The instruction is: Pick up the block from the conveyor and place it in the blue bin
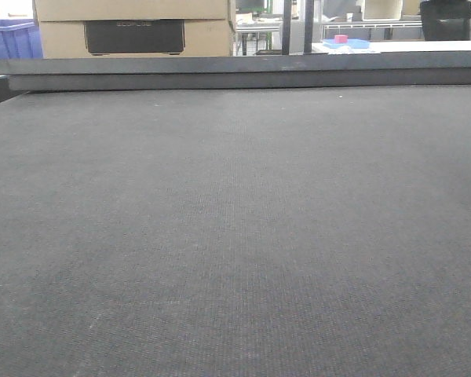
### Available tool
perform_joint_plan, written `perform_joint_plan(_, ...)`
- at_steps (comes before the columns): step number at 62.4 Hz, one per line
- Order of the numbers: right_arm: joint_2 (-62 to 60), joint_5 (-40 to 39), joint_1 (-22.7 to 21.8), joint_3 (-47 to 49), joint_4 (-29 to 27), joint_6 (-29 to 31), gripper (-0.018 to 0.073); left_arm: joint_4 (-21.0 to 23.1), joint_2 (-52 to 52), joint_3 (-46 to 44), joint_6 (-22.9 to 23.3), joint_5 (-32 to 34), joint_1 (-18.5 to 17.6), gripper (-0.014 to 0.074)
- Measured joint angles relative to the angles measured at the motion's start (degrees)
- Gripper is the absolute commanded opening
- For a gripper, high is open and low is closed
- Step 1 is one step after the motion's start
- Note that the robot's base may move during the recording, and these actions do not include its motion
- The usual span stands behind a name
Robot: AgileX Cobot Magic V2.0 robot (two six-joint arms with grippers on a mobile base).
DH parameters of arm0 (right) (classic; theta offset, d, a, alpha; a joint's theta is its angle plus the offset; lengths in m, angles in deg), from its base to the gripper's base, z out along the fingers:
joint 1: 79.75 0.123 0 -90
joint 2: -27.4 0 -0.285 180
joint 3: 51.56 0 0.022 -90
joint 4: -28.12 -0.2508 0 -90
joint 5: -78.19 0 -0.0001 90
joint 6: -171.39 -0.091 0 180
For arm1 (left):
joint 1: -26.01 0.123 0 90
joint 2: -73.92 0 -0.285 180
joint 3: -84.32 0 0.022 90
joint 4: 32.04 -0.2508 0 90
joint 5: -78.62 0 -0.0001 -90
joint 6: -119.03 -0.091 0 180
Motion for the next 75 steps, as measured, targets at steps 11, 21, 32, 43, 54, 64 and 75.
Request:
perform_joint_plan(11,0.00,0.00,0.00,0.00,0.00,0.00,-0.0162,0.00,0.00,0.00,0.00,0.00,0.00,-0.0111)
perform_joint_plan(21,0.00,0.00,0.00,0.00,0.00,0.00,-0.0162,-0.09,0.00,0.00,0.00,0.00,0.00,-0.0111)
perform_joint_plan(32,0.00,0.00,0.00,0.00,0.00,0.00,-0.0162,-0.09,0.00,0.00,0.00,0.00,0.00,-0.0111)
perform_joint_plan(43,0.00,0.00,0.00,0.00,0.00,0.00,-0.0162,-0.09,0.00,0.00,0.00,0.00,0.00,-0.0111)
perform_joint_plan(54,0.00,0.00,0.00,0.00,0.00,0.00,-0.0162,-0.09,0.00,0.00,0.00,0.00,0.00,-0.0111)
perform_joint_plan(64,0.00,0.00,0.00,0.00,0.00,0.00,-0.0162,-0.09,0.00,0.00,0.00,0.00,0.00,-0.0111)
perform_joint_plan(75,0.00,0.00,0.00,0.00,0.00,0.00,-0.0162,-0.09,0.00,0.00,0.00,0.00,0.00,-0.0111)
